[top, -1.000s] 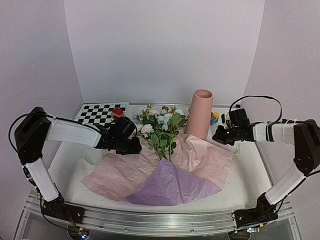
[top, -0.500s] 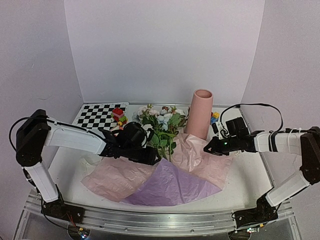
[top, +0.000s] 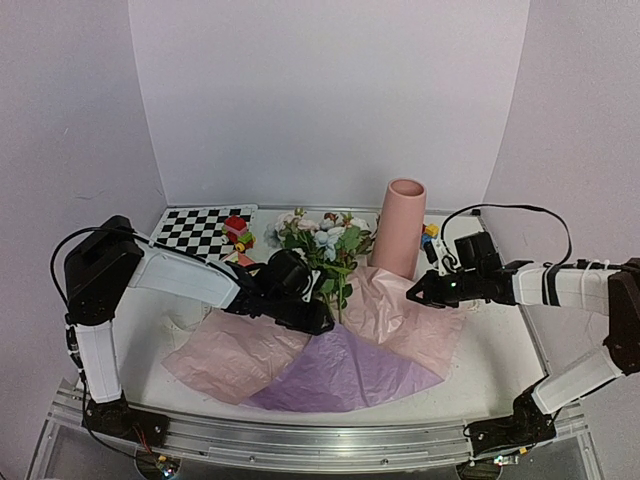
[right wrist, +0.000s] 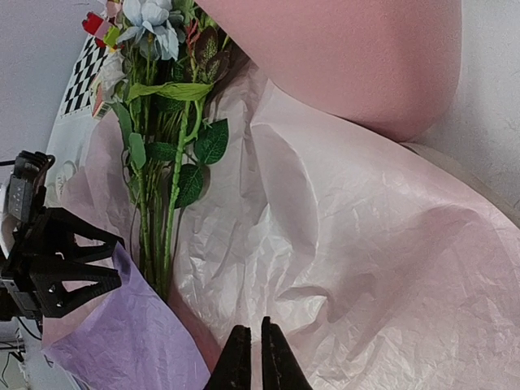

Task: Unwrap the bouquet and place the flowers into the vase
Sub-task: Unfold the wrapping paper at the center of the board.

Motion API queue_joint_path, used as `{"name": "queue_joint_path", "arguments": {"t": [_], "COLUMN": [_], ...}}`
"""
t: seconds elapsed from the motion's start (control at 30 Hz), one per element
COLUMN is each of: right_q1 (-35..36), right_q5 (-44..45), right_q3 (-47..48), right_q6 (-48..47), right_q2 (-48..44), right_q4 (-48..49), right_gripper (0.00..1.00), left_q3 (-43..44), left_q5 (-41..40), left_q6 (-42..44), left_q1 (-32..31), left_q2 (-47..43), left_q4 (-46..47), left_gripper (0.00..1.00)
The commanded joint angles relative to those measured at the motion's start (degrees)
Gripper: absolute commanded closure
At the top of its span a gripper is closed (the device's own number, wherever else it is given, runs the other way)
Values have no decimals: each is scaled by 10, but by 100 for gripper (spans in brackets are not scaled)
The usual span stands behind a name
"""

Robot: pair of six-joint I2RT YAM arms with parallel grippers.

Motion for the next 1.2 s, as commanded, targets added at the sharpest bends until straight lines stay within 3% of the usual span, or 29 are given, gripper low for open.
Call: {"name": "queue_joint_path", "arguments": {"t": [0.0, 0.07, 0.13, 0.57, 1.03, 1.17], "right_q1": [4, 3, 4, 3, 46, 73], "right_q5": [-9, -6, -5, -14, -66, -118], "right_q3": [8, 9, 10, 9, 16, 8], "right_q6": [-10, -11, -11, -11, -25, -28], "right_q2": [-7, -6, -3, 9, 7, 5], "right_q4": [-2, -3, -3, -4, -33, -47], "right_gripper": [92, 92, 92, 93, 91, 88], "left_q3": [30, 29, 25, 12, 38, 48], "left_q5": [35, 45, 59, 167, 165, 165], "left_q6": [7, 3, 0, -31, -65, -69], "left_q1": [1, 1, 1, -14, -139, -186], "left_q2": [4, -4, -14, -120, -150, -145], "left_q4": [19, 20, 19, 14, 2, -8], "left_gripper": [73, 95, 100, 100, 98, 91]}}
